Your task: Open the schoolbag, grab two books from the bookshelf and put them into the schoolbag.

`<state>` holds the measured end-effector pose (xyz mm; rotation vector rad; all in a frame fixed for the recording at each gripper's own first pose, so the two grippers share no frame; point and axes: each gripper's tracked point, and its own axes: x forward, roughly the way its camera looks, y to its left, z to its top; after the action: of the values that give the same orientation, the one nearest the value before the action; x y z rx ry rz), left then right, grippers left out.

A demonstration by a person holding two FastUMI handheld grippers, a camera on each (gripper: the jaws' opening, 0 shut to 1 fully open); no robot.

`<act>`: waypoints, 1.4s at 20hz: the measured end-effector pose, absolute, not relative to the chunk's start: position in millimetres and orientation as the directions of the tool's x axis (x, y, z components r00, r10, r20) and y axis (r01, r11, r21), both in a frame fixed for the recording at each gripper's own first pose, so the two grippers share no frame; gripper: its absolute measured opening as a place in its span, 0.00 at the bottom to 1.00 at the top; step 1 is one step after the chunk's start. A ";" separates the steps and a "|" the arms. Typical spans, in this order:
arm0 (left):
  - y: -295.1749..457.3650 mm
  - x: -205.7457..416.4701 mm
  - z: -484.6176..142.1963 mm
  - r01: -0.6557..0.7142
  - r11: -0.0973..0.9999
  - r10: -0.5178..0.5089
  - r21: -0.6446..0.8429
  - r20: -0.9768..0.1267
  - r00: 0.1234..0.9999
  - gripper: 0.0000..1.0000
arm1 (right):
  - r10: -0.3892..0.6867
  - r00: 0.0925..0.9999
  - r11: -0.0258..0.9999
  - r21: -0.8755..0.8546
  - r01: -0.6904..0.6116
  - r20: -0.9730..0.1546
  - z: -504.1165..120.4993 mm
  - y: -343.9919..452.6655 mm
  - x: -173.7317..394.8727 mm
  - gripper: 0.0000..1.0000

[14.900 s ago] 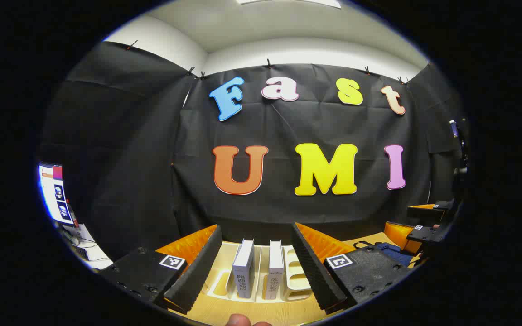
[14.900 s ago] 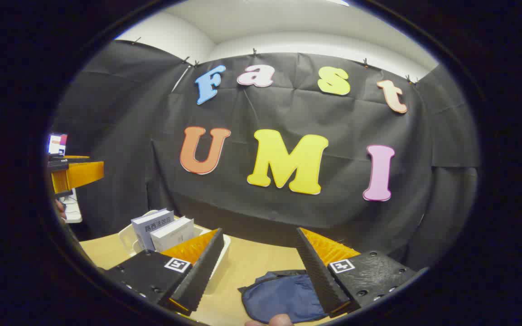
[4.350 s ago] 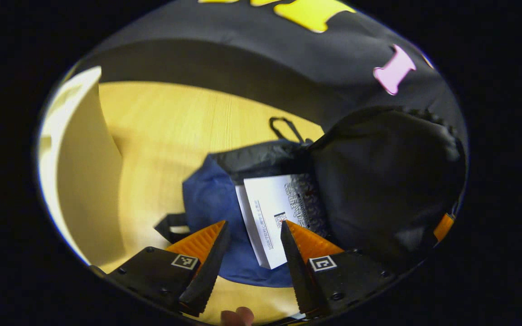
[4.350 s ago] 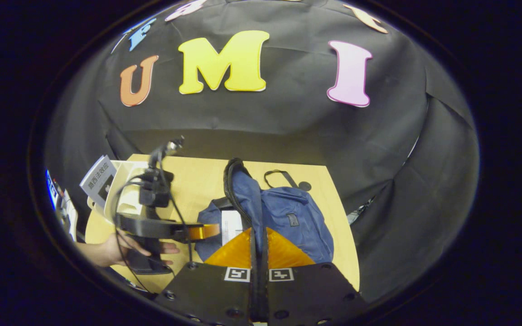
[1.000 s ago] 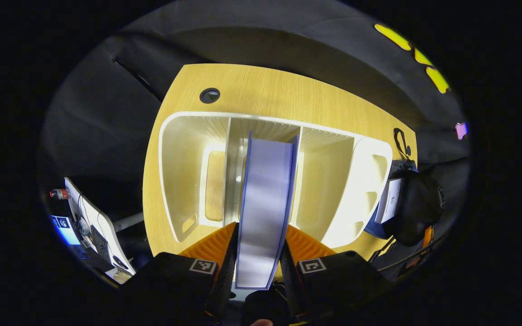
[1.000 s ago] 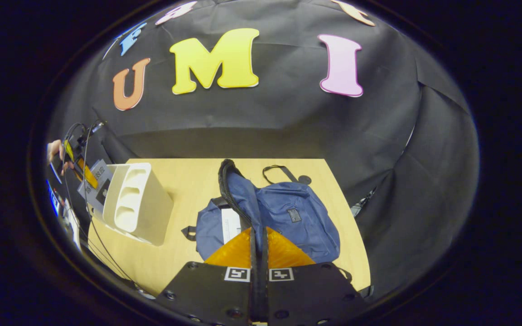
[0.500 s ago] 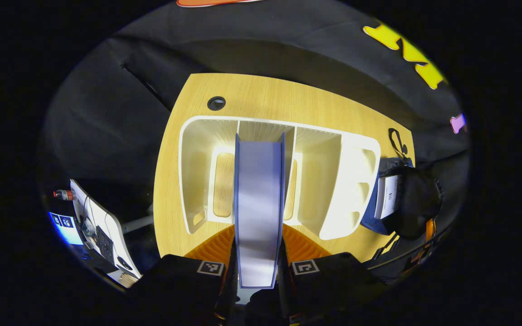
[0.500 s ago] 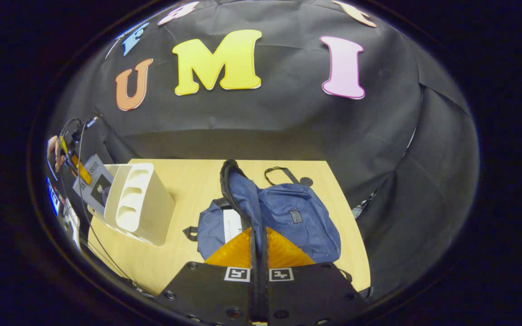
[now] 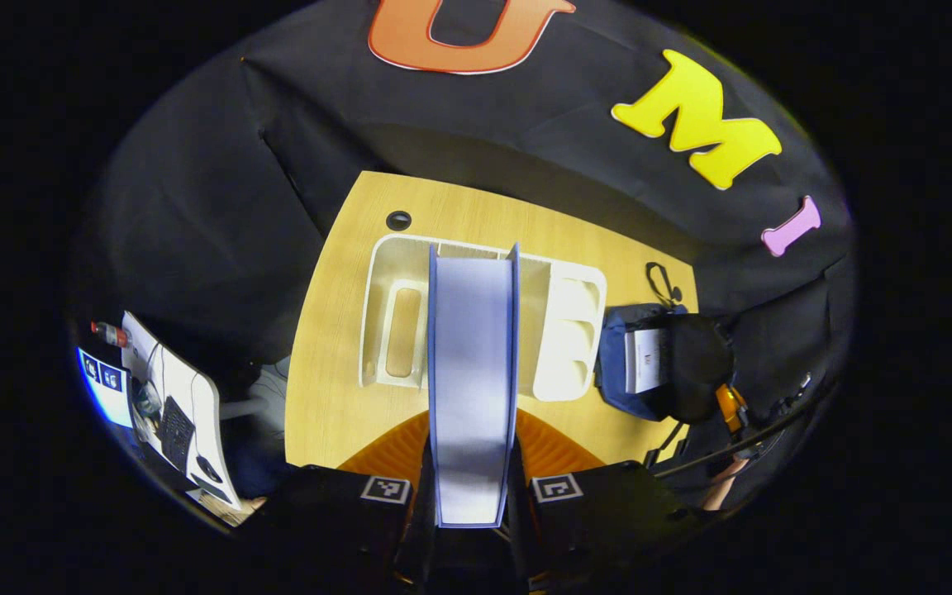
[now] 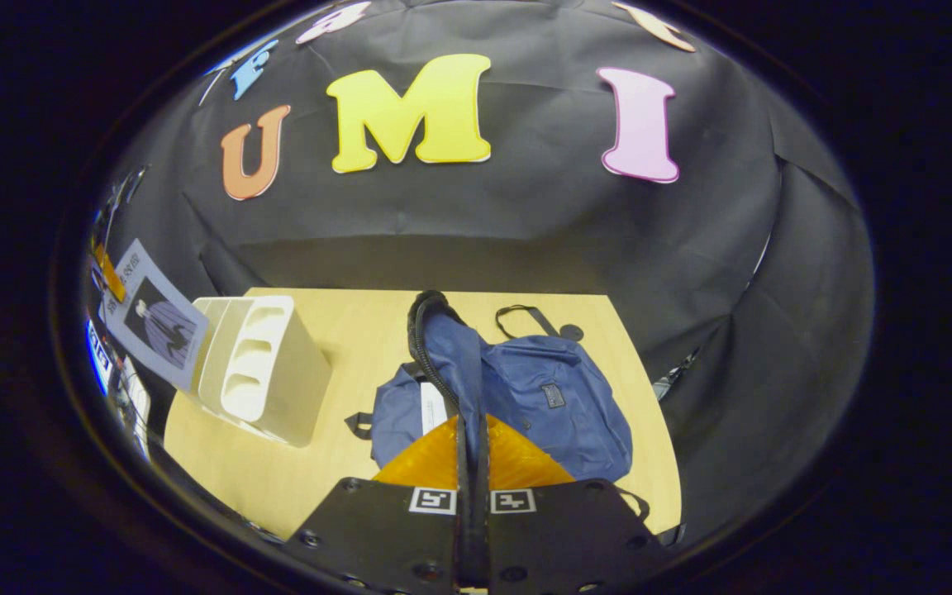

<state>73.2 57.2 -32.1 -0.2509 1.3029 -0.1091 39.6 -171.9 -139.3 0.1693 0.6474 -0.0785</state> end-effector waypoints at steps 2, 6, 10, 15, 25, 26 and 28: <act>52.6 69.7 -16.8 -0.080 0.950 -0.266 -0.301 -0.917 0.298 0.39 | -0.021 0.796 0.983 0.132 0.127 -0.604 -138.0 -171.7 37.6 0.00; 12.5 68.5 9.8 -0.055 0.879 -0.427 -0.474 -0.834 0.349 0.38 | -0.031 0.796 0.983 0.127 0.134 -0.605 -137.3 -174.4 36.0 0.00; -37.8 75.0 21.2 0.076 0.810 -0.560 -0.581 -0.728 0.396 0.38 | -0.043 0.797 0.980 0.129 0.150 -0.603 -136.3 -178.2 35.9 0.00; -134.0 62.0 1.3 0.150 0.649 -0.740 -0.746 -0.572 0.353 0.38 | -0.066 0.799 0.975 0.130 0.178 -0.598 -135.0 -185.3 37.3 0.00; -266.5 45.6 -147.9 0.011 0.593 -0.786 -0.805 -0.577 0.221 0.38 | -0.080 0.795 0.976 0.113 0.184 -0.601 -134.4 -189.8 43.1 0.00; -277.5 42.3 -158.1 0.000 0.579 -0.798 -0.816 -0.566 0.207 0.38 | -0.080 0.795 0.976 0.113 0.184 -0.601 -134.6 -190.3 43.1 0.00; -300.8 46.4 -175.0 -0.036 0.544 -0.818 -0.838 -0.539 0.200 0.38 | -0.081 0.794 0.976 0.112 0.185 -0.602 -134.5 -191.4 43.7 0.01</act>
<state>46.4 -300.8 -175.0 -0.8541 1.2646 -0.6511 43.7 -191.4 -134.5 0.1689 0.6375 -0.1439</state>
